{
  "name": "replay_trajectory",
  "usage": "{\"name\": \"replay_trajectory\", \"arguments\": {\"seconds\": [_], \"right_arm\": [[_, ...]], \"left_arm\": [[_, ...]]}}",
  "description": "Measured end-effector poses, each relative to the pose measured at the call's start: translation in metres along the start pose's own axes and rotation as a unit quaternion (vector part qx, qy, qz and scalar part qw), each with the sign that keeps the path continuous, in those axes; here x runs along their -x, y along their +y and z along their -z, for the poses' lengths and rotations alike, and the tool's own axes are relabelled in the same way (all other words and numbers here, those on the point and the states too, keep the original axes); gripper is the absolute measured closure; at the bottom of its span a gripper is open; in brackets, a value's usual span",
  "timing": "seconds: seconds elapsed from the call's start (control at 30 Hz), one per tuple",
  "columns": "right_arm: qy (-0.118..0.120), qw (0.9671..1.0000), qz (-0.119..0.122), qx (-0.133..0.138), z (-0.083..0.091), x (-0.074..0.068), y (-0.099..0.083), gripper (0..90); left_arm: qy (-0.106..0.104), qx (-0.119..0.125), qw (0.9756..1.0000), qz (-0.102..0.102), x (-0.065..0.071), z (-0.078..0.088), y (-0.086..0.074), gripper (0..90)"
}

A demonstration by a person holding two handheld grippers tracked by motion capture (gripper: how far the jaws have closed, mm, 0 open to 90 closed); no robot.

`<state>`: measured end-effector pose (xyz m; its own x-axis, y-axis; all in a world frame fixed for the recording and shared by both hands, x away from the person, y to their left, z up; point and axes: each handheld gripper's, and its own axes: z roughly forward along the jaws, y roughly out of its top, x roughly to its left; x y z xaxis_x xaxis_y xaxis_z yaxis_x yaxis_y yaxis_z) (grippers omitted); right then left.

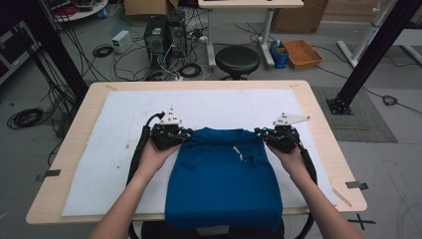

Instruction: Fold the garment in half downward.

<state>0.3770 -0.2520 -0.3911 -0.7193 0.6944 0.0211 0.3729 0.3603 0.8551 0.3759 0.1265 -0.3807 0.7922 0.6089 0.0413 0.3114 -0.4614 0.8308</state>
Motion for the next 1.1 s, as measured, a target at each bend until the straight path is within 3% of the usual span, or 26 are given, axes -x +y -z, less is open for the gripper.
{"name": "replay_trajectory", "arguments": {"seconds": [0.17, 0.5, 0.8, 1.1], "right_arm": [[0.002, 0.9999, 0.011, 0.001, 0.014, -0.014, -0.012, 90.0], [0.007, 0.9994, 0.033, -0.007, 0.043, -0.042, -0.034, 90.0], [0.012, 0.9980, 0.058, -0.023, 0.058, -0.066, -0.054, 90.0], [0.021, 0.9974, 0.058, -0.039, 0.062, -0.073, -0.067, 90.0]], "left_arm": [[-0.007, 0.001, 0.9997, -0.025, 0.023, 0.011, -0.008, 87.2], [-0.026, 0.001, 0.9978, -0.061, 0.054, 0.027, -0.026, 87.2], [-0.033, 0.000, 0.9962, -0.080, 0.071, 0.035, -0.042, 87.0], [-0.043, -0.019, 0.9935, -0.104, 0.083, 0.033, -0.053, 87.0]]}}
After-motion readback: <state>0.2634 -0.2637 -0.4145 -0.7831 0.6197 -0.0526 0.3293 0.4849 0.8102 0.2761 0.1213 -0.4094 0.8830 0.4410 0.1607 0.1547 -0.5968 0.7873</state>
